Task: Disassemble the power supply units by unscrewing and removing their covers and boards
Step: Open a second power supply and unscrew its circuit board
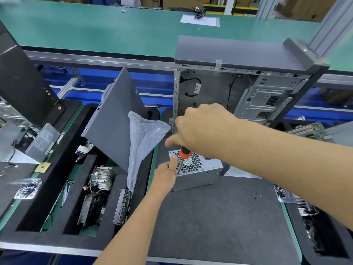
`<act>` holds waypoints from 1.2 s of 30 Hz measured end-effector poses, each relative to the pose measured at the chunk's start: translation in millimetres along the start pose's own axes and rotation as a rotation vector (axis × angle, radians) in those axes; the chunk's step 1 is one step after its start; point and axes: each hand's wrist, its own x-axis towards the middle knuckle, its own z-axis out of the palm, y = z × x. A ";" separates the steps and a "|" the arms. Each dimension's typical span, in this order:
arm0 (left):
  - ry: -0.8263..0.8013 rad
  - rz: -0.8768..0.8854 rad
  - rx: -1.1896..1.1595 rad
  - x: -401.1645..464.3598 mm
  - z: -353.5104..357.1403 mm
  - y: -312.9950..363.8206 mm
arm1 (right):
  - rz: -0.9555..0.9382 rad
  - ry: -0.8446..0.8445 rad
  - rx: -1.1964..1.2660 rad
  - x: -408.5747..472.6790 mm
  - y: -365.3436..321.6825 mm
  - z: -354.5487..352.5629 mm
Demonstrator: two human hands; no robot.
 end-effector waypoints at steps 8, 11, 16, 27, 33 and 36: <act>-0.004 -0.006 -0.031 -0.7 0.1 -1.4 | -0.148 -0.108 0.378 0.2 12.5 1.6; 0.002 -0.011 -0.043 -2.1 -0.5 -2.5 | -0.111 -0.150 0.356 -1.1 13.0 4.2; 0.000 -0.018 -0.129 -6.6 -1.6 -4.9 | -0.020 -0.103 0.105 -4.9 16.0 12.6; 0.141 0.117 -0.184 -18.8 -3.3 -24.8 | -0.079 -0.102 0.416 -10.4 28.0 23.5; 0.175 0.557 0.057 -38.7 -13.9 -41.1 | -0.082 -0.126 0.386 -13.0 28.1 23.1; 0.227 0.759 0.186 -45.0 -10.5 -37.5 | 0.012 -0.182 0.289 -14.7 25.5 23.9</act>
